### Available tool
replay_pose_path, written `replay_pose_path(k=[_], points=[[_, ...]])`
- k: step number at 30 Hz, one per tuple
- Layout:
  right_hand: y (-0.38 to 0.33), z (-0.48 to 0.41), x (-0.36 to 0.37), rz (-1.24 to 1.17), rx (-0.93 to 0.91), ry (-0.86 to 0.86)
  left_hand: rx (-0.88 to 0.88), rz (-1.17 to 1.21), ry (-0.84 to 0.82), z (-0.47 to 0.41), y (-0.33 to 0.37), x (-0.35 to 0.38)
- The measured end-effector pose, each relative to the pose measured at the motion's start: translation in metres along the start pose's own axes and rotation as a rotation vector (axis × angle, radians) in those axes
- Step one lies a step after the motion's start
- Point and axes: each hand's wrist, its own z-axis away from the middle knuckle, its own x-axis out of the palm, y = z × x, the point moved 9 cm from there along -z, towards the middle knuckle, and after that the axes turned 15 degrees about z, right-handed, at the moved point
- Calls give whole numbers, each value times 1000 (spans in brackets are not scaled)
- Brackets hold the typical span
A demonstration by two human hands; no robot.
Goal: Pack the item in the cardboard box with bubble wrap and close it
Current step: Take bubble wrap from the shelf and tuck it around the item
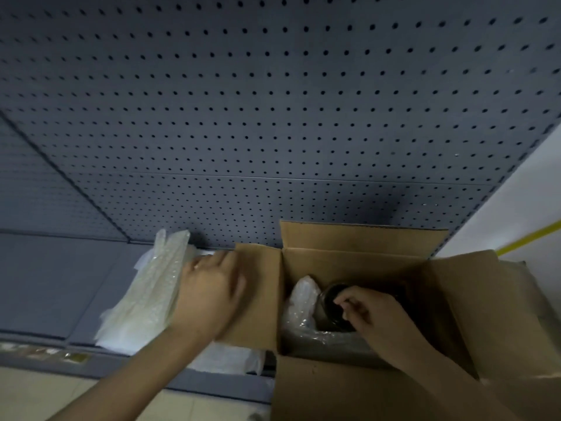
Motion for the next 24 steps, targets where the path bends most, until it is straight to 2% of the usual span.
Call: replay_pose_path(k=[4,8,10,12,14,16,18,21,24], points=[[-58,-1,-16,-68,-59,148,-223,-76,15,19,-116,-10],[-141,-8,-7,-86,-131,266,-517,-52,-142,42,-219,25],[-187,-10,2,-93,-170,333,-609,-4,-211,51,-251,45],[-232,-15,20,-90,-190,354,-635,46,-295,59,-268,69],[-269,-24,46,-120,-196,318,-608,0,-361,63,-275,83],[-287,-37,79,-155,-130,226,-568,-27,-342,60,-280,79],[-291,-47,109,-229,-28,117,-533,92,-282,57,-287,63],[-283,-51,135,-393,149,43,-510,437,-140,53,-304,19],[-269,-55,152,-606,323,25,-569,818,-9,49,-327,-31]])
